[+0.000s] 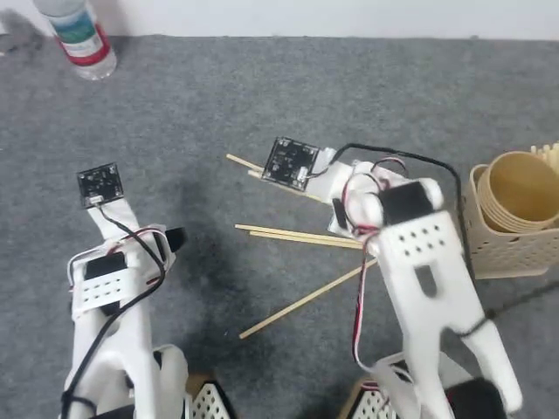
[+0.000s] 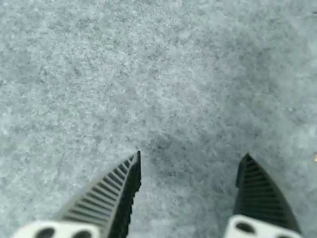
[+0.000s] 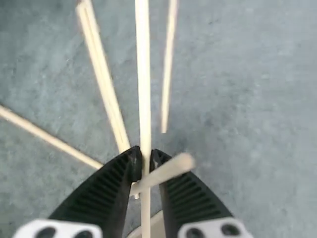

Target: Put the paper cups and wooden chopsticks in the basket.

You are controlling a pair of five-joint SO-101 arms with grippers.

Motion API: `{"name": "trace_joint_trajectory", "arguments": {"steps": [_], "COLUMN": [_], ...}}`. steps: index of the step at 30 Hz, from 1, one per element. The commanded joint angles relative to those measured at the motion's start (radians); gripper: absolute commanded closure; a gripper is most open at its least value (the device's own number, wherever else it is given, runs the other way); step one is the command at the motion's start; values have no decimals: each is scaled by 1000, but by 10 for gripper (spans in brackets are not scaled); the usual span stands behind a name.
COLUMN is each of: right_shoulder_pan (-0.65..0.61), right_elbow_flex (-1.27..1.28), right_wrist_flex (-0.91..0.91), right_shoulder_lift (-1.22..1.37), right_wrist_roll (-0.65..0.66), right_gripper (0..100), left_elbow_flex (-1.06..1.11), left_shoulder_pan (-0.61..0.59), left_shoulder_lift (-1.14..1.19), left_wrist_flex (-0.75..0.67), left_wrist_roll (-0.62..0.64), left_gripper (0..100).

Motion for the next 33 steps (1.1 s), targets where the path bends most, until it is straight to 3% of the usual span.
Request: {"name": "trace_joint_trajectory", "arguments": {"steps": [1,12,17,26,33], "right_shoulder_pan": [-8,1,13,412,728], "right_elbow_flex": [-126,-532,-655,-824,-628], "right_wrist_flex": [12,21,36,153,13], "right_shoulder_lift": [-111,-145,-145,-154,-292], "right_wrist_roll": [-127,-674,-680,-643,-697], "right_gripper": [991,991,991,991,991], "left_elbow_flex": [-18,-18,-18,-18,-18], "left_shoulder_pan": [8,6,6,9,5], "left_shoulder_lift": [-6,-5,-5,-5,-2], "left_wrist_flex": [-20,-18,-18,-18,-15], "left_wrist_roll": [12,12,12,12,12], "left_gripper": [703,703,703,703,703]}}
